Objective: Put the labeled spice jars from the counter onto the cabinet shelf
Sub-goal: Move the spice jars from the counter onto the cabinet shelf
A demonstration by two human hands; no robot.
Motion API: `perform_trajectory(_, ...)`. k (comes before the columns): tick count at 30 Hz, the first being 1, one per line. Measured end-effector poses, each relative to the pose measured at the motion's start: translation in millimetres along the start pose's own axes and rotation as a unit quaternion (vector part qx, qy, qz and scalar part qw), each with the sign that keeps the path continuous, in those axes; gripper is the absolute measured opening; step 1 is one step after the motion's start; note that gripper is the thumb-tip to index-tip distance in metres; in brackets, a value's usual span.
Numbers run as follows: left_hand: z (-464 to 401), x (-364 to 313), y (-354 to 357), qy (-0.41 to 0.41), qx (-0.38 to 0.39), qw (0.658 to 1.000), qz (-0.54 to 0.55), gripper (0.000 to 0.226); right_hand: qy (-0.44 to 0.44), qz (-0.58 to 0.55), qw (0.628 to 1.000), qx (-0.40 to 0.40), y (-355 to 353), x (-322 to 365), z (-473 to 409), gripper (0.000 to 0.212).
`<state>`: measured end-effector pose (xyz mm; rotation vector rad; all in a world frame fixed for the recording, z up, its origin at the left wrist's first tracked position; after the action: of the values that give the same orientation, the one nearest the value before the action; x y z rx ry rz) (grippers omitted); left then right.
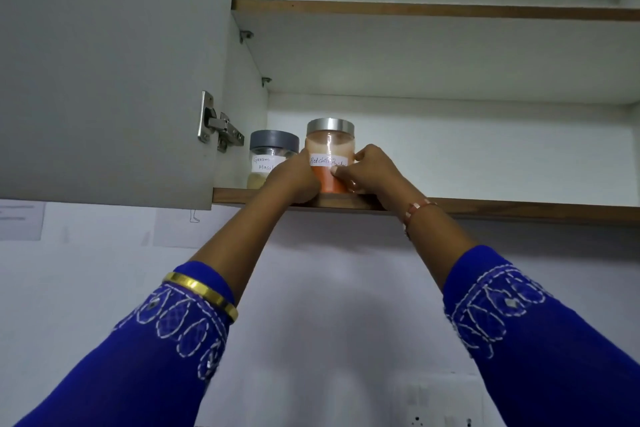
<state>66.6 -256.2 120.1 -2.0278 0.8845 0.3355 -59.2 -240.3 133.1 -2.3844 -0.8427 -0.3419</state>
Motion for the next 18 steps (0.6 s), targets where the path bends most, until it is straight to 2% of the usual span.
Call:
perform_trajectory(2, -4.7, -1.8, 1.5, -0.007, 0.044, 0.998, -0.044, 0.044, 0.019, -0.013, 1.000, 0.007, 4.0, -4.0, -5.8, 0.037)
perform_trajectory(5, -11.2, 2.5, 6.9, -0.014, 0.090, 0.993, -0.069, 0.028, 0.022, 0.035, 0.999, 0.033, 6.7, -5.2, -10.2, 0.027)
perform_trajectory(9, -17.2, 3.6, 14.7, -0.007, 0.099, 0.993, -0.067, 0.031, 0.033, 0.083, 0.993, 0.081, 5.9, -1.9, -7.5, 0.004)
perform_trajectory(11, -18.1, 2.2, 16.1, -0.003, 0.094, 0.993, -0.073, 0.032, 0.039, 0.099, 0.989, 0.104, 5.1, -3.7, -8.5, 0.023)
perform_trajectory(13, -18.4, 2.5, 16.1, -0.007, 0.093, 0.993, -0.074, 0.033, 0.040, 0.111, 0.985, 0.125, 5.4, -3.2, -6.8, 0.027)
perform_trajectory(16, -19.2, 3.2, 17.1, -0.012, 0.098, 0.993, -0.071, 0.033, 0.027, 0.113, 0.982, 0.149, 8.1, 0.6, -5.3, 0.008)
perform_trajectory(18, -21.0, 3.5, 17.8, -0.010, 0.110, 0.991, -0.074, 0.034, 0.025, 0.110, 0.979, 0.169, 11.9, 3.0, -4.0, 0.006)
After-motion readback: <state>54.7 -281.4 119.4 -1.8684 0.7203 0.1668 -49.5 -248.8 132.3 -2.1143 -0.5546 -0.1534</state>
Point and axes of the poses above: each hand's wrist, its own z-axis away from the middle knuckle, its own y-axis out of the palm, x = y × z, the point moved 5 cm from there along -z, towards the middle knuckle, and after that the axes turned 15 degrees about -y, right-handed, at the moved point
